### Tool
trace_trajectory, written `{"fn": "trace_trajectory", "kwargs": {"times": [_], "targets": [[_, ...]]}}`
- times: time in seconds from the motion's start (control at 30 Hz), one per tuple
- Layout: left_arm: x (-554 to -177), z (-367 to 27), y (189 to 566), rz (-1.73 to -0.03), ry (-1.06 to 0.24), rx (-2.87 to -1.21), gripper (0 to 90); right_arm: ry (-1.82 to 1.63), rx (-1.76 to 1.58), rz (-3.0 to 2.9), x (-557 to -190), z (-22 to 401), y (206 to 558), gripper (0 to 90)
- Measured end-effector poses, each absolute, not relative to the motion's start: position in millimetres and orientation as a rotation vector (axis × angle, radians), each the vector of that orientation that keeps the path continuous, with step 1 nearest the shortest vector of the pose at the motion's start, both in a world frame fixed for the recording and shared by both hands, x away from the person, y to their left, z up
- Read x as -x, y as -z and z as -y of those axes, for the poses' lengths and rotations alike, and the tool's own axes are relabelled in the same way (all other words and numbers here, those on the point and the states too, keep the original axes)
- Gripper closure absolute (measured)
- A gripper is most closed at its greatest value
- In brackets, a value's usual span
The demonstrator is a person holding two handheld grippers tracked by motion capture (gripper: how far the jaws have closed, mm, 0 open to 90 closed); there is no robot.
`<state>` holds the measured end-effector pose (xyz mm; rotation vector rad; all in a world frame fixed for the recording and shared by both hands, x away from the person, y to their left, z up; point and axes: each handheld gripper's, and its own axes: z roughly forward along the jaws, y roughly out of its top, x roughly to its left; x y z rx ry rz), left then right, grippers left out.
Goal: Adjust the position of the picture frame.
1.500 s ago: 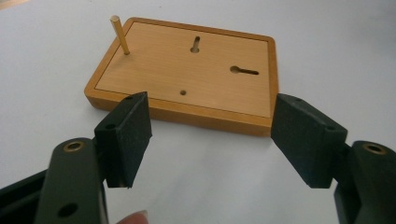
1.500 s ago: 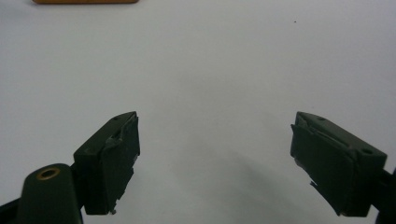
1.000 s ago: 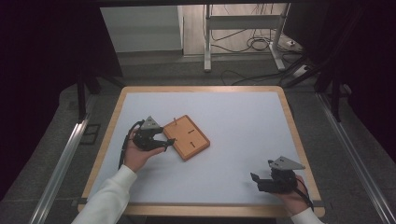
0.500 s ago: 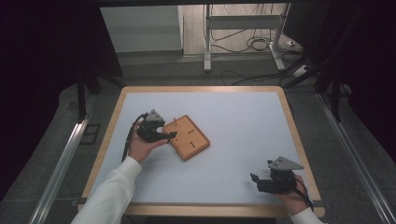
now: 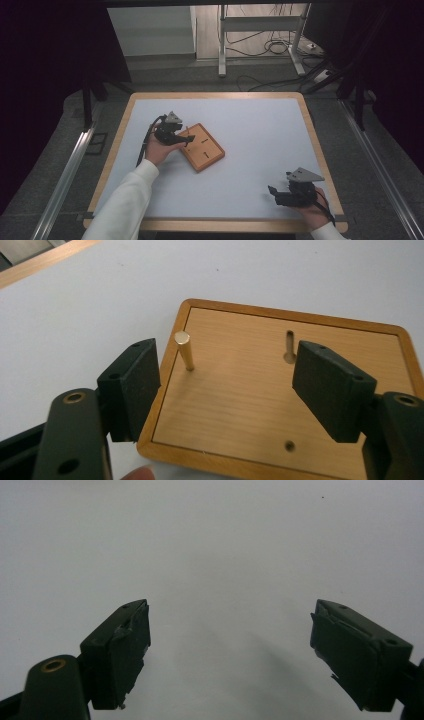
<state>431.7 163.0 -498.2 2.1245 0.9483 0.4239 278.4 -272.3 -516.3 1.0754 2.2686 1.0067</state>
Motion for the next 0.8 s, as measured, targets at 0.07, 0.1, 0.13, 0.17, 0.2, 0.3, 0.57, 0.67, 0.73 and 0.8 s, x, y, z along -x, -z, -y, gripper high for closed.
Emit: {"fn": "trace_trajectory", "kwargs": {"times": [0.07,0.1,0.13,0.17,0.2,0.3,0.57,0.67,0.73,0.8], "targets": [[-437.2,-162.6,500.6,-0.953,-0.426,-2.130,27.4,-1.005,-1.077,-2.270,-278.5,272.1,516.5,16.6],[-437.2,-162.6,500.6,-0.953,-0.426,-2.130,27.9,-1.005,-1.077,-2.270,-278.5,272.1,516.5,16.6],[-442.4,-162.3,502.6,-0.964,-0.425,-2.134,28.9,-1.002,-1.077,-2.271,-278.8,271.6,517.3,16.7],[-442.4,-162.3,502.6,-0.964,-0.425,-2.134,29.0,-1.002,-1.077,-2.271,-278.8,271.6,517.3,16.7],[-445.7,-161.9,504.0,-0.982,-0.425,-2.129,29.0,-1.000,-1.078,-2.274,-278.9,271.5,517.4,16.7],[-452.0,-160.7,506.0,-0.995,-0.411,-2.130,33.3,-1.000,-1.082,-2.274,-279.5,271.4,518.2,16.6],[-459.8,-160.7,510.0,-1.015,-0.410,-2.129,50.5,-0.992,-1.088,-2.272,-279.6,271.4,518.4,16.6],[-462.9,-162.5,513.4,-1.029,-0.387,-2.116,55.2,-0.989,-1.090,-2.274,-279.7,270.7,518.5,16.7],[-464.2,-162.4,516.0,-1.033,-0.379,-2.114,56.2,-0.989,-1.091,-2.274,-279.7,270.2,518.8,16.6],[-464.7,-161.5,518.1,-1.030,-0.375,-2.114,57.8,-0.989,-1.092,-2.274,-279.9,270.2,519.1,16.7]]}}
